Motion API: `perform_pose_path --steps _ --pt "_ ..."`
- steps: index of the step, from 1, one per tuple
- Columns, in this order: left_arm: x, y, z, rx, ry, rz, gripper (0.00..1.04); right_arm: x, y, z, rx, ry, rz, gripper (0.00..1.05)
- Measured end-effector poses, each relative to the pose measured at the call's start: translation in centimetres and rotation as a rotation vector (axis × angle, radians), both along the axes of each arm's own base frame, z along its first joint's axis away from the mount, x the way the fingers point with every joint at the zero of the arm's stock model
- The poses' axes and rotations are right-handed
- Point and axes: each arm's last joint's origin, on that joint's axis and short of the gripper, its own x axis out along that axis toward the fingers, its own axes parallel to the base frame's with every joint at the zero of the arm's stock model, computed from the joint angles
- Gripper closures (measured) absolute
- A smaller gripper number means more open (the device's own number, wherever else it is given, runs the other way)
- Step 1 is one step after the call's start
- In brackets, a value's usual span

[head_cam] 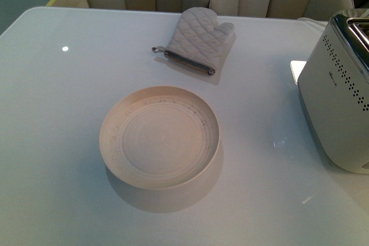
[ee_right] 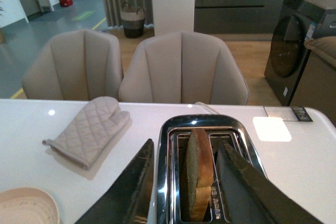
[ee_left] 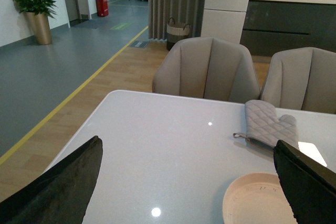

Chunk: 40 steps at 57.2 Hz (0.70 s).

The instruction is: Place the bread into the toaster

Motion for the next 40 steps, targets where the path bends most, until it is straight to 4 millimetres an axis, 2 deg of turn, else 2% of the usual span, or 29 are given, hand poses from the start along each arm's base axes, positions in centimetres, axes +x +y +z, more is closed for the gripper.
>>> perform_pose_path --steps 8,40 --pt "0.0 0.0 0.0 0.0 0.0 0.0 0.07 -1.0 0.9 -0.8 -0.003 -0.003 0.027 1.03" --pt "0.0 0.0 0.0 0.0 0.0 0.0 0.07 -3.7 0.9 -2.7 -0.006 -0.001 0.022 1.03"
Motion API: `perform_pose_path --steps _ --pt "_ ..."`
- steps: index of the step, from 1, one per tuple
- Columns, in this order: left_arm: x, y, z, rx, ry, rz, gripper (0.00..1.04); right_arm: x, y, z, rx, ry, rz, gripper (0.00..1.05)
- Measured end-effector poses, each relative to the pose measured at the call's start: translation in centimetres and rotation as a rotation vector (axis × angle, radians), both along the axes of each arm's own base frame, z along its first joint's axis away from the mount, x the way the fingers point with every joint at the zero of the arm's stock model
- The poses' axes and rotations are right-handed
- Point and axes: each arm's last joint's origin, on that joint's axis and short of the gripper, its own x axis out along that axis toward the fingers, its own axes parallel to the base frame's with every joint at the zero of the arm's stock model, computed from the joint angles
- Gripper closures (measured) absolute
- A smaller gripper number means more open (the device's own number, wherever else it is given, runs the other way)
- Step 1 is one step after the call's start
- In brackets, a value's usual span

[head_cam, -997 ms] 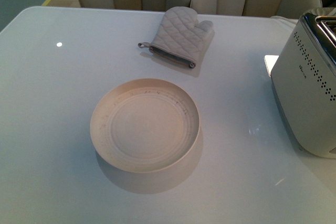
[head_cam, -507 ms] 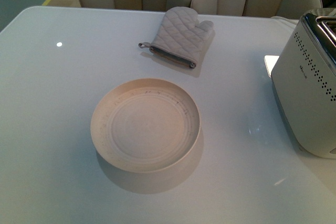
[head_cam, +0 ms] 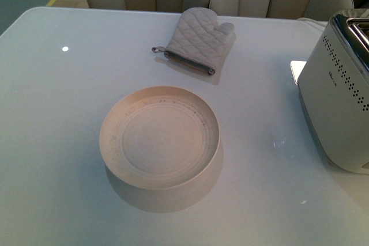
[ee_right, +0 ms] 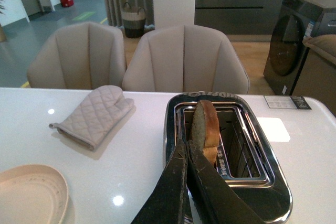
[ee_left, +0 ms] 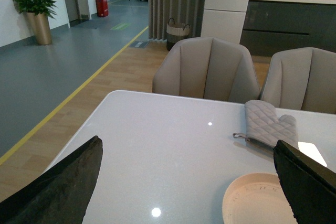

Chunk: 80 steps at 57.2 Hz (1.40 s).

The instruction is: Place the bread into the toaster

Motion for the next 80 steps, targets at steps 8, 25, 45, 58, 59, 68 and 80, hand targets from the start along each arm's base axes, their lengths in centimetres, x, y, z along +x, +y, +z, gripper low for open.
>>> perform_pose_path --steps 8,25,45,58,59,68,80 --pt "0.0 0.0 0.0 0.0 0.0 0.0 0.07 -0.3 0.0 -0.2 0.0 -0.024 0.001 1.03" --pt "0.0 0.0 0.0 0.0 0.0 0.0 0.07 -1.1 0.0 -0.1 0.0 -0.027 0.0 1.03" --pt "0.0 0.0 0.0 0.0 0.0 0.0 0.07 -2.0 0.0 -0.3 0.0 -0.018 -0.002 1.03" --pt "0.0 0.0 0.0 0.0 0.0 0.0 0.07 -2.9 0.0 -0.5 0.0 -0.023 0.0 1.03" --pt "0.0 0.0 0.0 0.0 0.0 0.0 0.07 -2.9 0.0 -0.5 0.0 -0.023 0.0 1.03" --pt "0.0 0.0 0.0 0.0 0.0 0.0 0.07 -2.9 0.0 -0.5 -0.001 -0.024 0.0 0.93" --pt "0.0 0.0 0.0 0.0 0.0 0.0 0.07 -2.9 0.0 -0.5 -0.001 -0.024 0.0 0.57"
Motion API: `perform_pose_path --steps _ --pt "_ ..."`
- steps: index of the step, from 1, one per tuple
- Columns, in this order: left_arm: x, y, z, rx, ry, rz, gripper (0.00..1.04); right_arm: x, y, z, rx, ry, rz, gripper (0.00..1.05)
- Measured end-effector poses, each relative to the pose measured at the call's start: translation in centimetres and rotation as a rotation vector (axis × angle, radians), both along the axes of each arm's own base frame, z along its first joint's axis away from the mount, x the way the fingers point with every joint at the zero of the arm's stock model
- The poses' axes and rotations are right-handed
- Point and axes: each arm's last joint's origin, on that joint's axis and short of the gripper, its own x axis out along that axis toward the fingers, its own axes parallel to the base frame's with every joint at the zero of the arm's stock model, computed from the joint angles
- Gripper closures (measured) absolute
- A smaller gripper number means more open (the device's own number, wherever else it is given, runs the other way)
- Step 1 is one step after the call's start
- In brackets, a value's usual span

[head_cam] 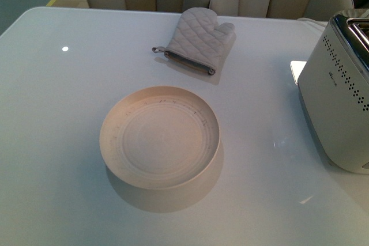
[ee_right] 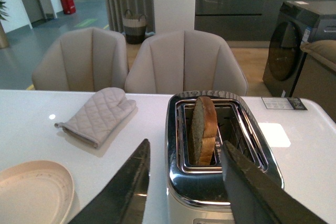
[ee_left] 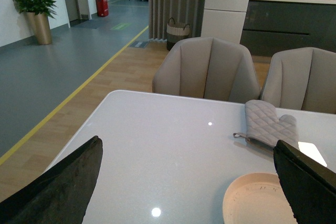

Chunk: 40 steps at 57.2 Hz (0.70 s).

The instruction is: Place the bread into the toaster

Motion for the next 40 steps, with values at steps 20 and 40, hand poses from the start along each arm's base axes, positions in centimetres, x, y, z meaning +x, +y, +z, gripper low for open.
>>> perform_pose_path --steps 20,40 --pt "0.0 0.0 0.0 0.0 0.0 0.0 0.07 0.0 0.0 0.0 0.0 0.0 0.0 0.09" --pt "0.0 0.0 0.0 0.0 0.0 0.0 0.07 0.0 0.0 0.0 0.0 0.0 0.0 0.09"
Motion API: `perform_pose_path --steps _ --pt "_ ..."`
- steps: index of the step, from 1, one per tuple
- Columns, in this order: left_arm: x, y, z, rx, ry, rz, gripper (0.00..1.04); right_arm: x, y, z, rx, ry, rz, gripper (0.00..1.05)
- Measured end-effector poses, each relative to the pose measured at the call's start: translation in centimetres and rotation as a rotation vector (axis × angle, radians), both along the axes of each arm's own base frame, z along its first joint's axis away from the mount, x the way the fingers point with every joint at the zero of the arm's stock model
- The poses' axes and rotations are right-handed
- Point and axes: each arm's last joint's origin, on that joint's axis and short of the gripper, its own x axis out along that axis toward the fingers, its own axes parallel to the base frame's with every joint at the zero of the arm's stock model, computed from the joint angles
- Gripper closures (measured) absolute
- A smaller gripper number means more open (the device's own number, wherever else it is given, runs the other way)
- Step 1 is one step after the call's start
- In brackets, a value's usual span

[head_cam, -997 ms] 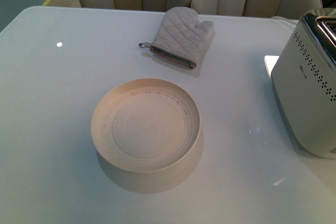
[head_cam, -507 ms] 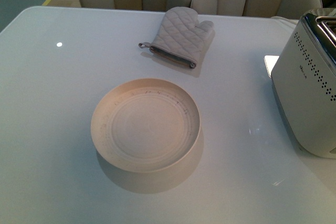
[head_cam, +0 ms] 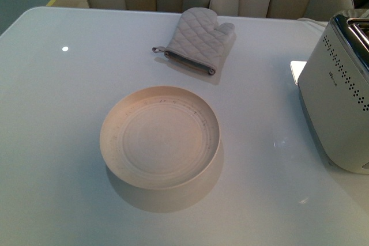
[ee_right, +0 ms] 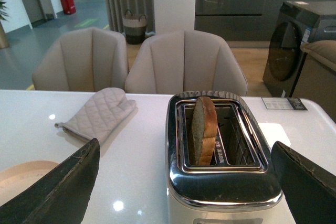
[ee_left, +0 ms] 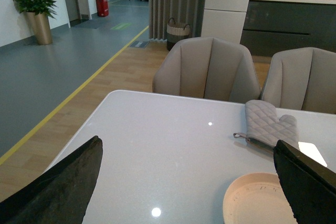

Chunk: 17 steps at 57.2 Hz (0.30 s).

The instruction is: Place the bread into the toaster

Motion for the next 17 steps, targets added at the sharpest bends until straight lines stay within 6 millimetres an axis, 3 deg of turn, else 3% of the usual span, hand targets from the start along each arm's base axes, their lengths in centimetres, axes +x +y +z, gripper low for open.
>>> perform_pose_path --steps 17 --pt "0.0 0.0 0.0 0.0 0.0 0.0 0.07 0.0 0.0 0.0 0.0 0.0 0.0 0.09"
